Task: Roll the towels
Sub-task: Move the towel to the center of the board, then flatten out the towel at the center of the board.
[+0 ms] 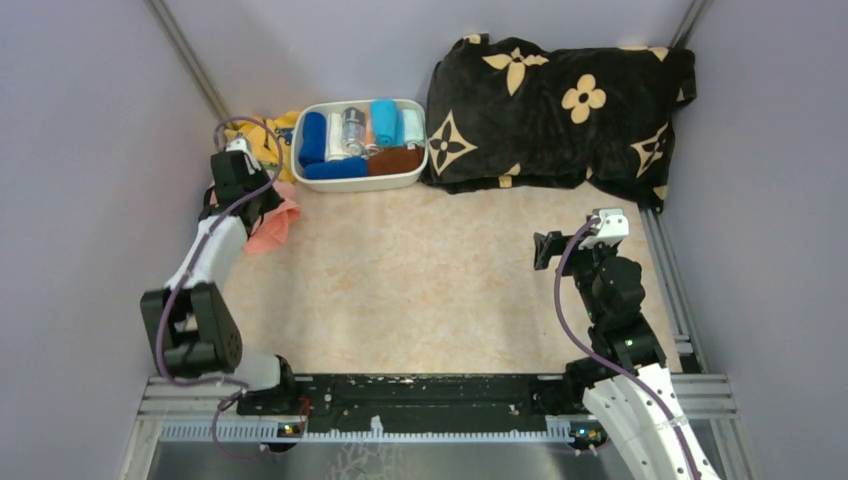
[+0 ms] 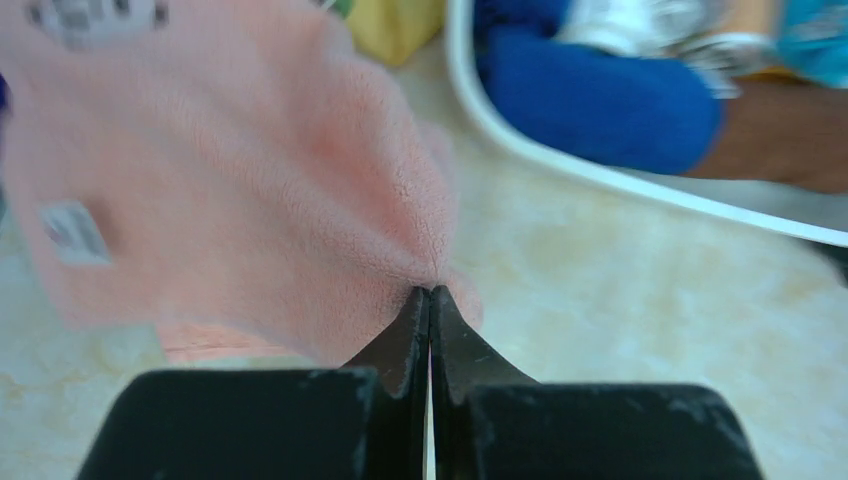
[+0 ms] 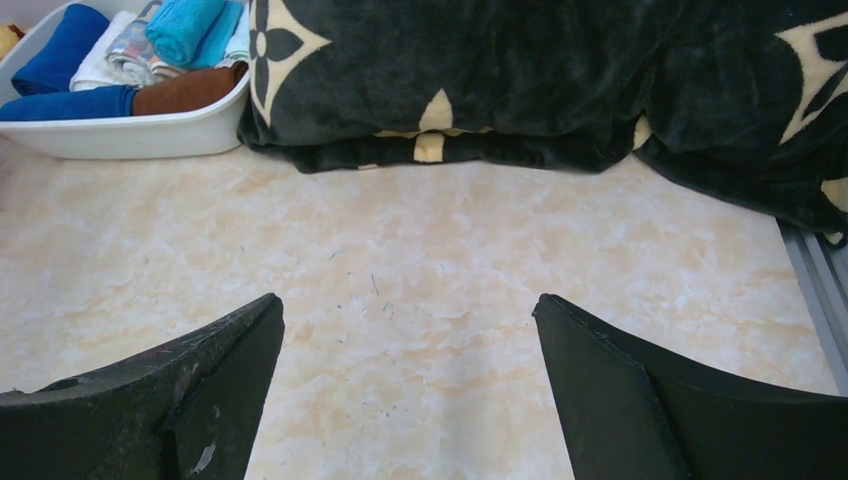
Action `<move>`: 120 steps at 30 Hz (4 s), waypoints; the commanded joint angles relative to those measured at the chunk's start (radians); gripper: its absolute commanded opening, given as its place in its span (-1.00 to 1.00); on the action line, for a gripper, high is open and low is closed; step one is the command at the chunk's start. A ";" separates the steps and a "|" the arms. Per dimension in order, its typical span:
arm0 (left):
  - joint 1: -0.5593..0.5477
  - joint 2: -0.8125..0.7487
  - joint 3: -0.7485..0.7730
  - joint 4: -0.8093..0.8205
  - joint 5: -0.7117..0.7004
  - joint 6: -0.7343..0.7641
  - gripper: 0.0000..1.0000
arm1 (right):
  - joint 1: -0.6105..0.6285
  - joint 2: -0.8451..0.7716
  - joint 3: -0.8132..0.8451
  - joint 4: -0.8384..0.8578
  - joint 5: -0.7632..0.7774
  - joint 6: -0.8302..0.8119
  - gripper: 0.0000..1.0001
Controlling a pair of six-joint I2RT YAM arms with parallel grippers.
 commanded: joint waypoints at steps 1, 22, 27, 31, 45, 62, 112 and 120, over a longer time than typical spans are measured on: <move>-0.076 -0.185 -0.008 -0.071 0.054 -0.019 -1.00 | 0.008 -0.010 0.001 0.064 -0.018 -0.009 0.92; -0.666 -0.276 0.140 -0.117 0.065 0.017 -0.42 | 0.009 0.027 0.028 0.037 -0.030 -0.004 0.92; -0.668 -0.295 0.008 -0.111 0.130 -0.022 -0.05 | 0.009 0.095 0.063 0.001 -0.073 0.009 0.92; -0.743 -0.255 -0.072 -0.048 0.146 -0.071 0.11 | 0.009 0.196 0.103 -0.074 -0.050 0.093 0.90; -1.207 0.292 0.232 0.056 -0.063 -0.016 0.22 | -0.017 0.467 0.154 -0.291 0.207 0.332 0.85; -1.304 0.513 0.309 -0.102 -0.210 -0.002 -0.05 | -0.156 0.483 0.107 -0.278 0.114 0.364 0.78; -0.587 -0.198 0.063 -0.347 -0.147 0.166 -1.00 | 0.393 0.873 0.286 -0.347 -0.103 0.200 0.00; -0.549 -0.227 -0.037 -0.248 -0.086 0.182 -1.00 | 0.612 1.017 0.424 -0.343 -0.013 0.052 -0.15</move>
